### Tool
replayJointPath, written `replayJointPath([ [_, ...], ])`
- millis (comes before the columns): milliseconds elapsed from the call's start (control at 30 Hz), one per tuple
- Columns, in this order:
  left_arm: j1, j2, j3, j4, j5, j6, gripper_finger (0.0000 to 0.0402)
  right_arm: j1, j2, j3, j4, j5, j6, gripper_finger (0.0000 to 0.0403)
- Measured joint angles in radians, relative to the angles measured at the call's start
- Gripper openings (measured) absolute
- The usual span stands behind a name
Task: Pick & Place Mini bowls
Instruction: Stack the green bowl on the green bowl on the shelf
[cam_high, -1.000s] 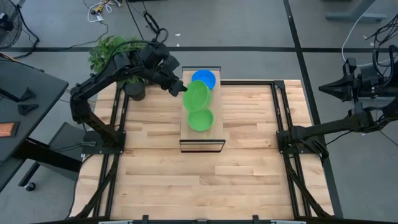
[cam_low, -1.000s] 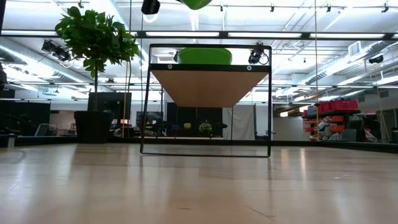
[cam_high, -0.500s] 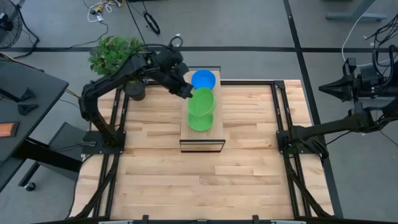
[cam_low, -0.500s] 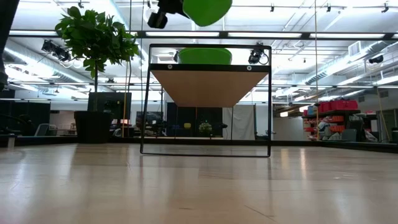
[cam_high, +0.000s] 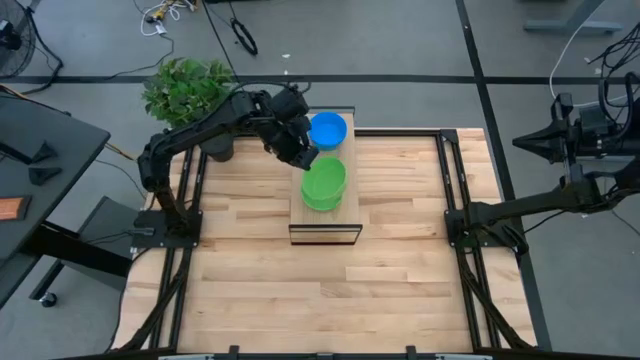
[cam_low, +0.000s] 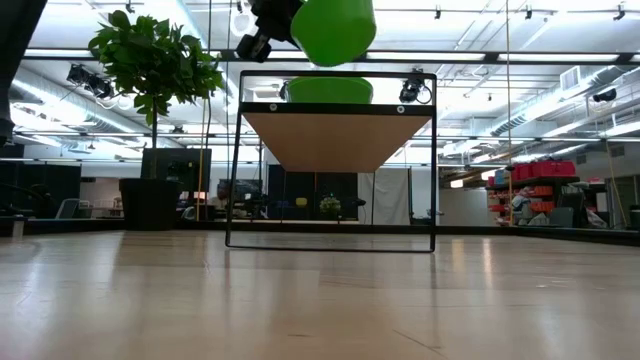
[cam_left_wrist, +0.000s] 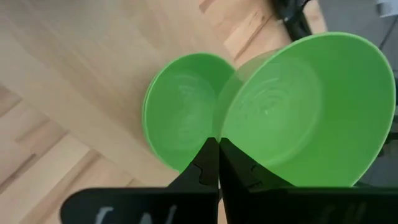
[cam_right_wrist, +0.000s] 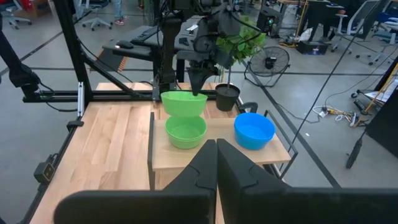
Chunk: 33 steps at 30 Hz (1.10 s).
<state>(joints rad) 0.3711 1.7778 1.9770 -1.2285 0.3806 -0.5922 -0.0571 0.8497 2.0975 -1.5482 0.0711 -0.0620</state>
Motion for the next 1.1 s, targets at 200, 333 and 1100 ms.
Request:
replayJointPath([
  [200,-0.024,0.025,0.001,-0.013,-0.055,0.000,0.0000,0.000,0.000,0.000,0.000,0.000,0.000,0.0006],
  [333,-0.029,0.033,0.001,-0.031,-0.093,0.002,0.0000,0.000,0.000,0.000,0.000,0.000,0.000,0.0006],
  [1100,-0.055,0.077,0.000,-0.078,-0.179,0.035,0.0000,0.000,0.000,0.000,0.000,0.000,0.000,0.0006],
])
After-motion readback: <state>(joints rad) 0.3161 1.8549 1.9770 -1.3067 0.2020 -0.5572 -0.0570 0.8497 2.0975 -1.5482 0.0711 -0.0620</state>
